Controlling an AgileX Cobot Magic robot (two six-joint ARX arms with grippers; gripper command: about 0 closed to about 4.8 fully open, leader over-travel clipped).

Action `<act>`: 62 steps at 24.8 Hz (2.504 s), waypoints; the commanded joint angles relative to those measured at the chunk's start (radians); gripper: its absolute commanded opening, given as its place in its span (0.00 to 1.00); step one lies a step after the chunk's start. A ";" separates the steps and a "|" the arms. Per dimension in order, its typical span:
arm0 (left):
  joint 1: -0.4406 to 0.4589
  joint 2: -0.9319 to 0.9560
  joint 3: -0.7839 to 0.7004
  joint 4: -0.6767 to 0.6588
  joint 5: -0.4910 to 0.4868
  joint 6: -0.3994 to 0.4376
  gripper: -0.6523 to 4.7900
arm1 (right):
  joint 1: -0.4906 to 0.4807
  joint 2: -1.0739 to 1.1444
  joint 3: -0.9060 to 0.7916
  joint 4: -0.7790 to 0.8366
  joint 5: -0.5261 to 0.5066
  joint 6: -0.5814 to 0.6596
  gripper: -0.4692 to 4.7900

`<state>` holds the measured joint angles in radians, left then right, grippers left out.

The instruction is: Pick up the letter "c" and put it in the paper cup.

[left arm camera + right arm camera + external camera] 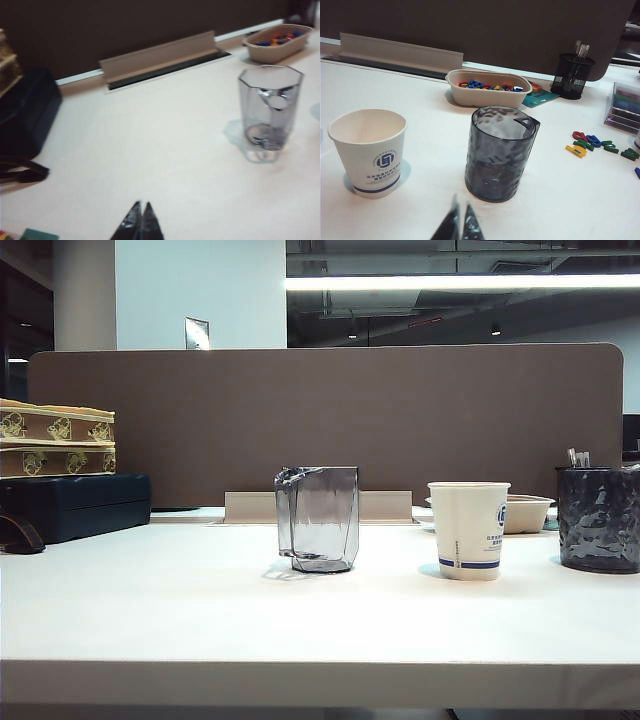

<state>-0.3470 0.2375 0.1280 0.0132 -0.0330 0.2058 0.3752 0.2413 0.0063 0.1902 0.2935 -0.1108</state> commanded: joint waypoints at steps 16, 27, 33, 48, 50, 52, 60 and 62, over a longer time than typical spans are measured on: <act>0.000 0.000 -0.116 0.079 -0.053 -0.042 0.11 | 0.001 -0.002 -0.007 0.012 0.000 -0.001 0.11; 0.000 0.000 -0.123 0.053 -0.052 -0.056 0.11 | 0.001 -0.002 -0.007 0.012 0.000 -0.001 0.11; 0.000 -0.001 -0.123 0.049 -0.050 -0.094 0.11 | 0.001 -0.002 -0.007 0.012 0.000 -0.001 0.11; 0.000 -0.018 -0.123 0.107 -0.062 -0.094 0.11 | 0.001 -0.002 -0.007 0.012 0.000 -0.001 0.11; 0.000 -0.040 -0.123 0.122 -0.060 -0.094 0.11 | 0.001 -0.002 -0.007 0.012 0.000 -0.001 0.11; 0.000 -0.074 -0.123 0.124 -0.060 -0.094 0.11 | 0.001 -0.002 -0.007 0.012 0.000 -0.001 0.11; 0.000 -0.227 -0.123 0.124 -0.060 -0.093 0.11 | 0.001 -0.002 -0.007 0.012 0.000 -0.001 0.11; 0.003 -0.236 -0.122 0.130 -0.060 -0.093 0.11 | 0.001 -0.002 -0.007 0.012 0.000 -0.001 0.11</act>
<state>-0.3462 -0.0010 0.0040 0.1238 -0.0940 0.1146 0.3756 0.2413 0.0063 0.1898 0.2932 -0.1108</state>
